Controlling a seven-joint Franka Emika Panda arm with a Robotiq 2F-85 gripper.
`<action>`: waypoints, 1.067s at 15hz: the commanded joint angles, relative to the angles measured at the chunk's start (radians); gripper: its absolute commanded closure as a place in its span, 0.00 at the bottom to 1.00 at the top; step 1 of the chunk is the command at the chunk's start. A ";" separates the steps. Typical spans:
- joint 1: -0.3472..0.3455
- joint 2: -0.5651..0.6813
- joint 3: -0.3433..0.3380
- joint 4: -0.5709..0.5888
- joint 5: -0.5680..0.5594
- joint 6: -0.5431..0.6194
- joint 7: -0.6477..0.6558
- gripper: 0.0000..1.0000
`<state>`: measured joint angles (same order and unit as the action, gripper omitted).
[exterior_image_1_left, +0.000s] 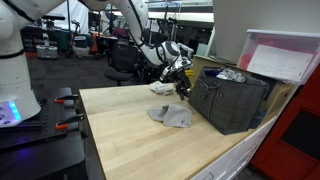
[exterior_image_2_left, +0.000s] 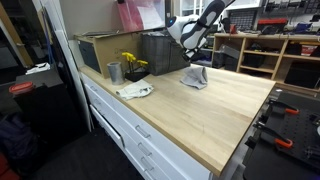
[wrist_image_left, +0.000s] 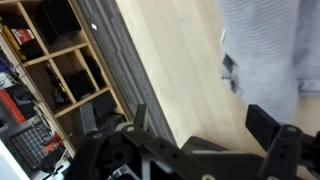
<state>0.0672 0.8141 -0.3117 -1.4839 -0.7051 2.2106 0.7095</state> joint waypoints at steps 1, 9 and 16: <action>-0.066 0.064 -0.017 0.118 0.030 -0.039 -0.013 0.00; -0.129 0.193 0.006 0.241 0.178 -0.038 -0.132 0.00; -0.128 0.153 0.059 0.178 0.386 -0.081 -0.322 0.00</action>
<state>-0.0500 1.0081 -0.2820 -1.2826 -0.3877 2.1970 0.4738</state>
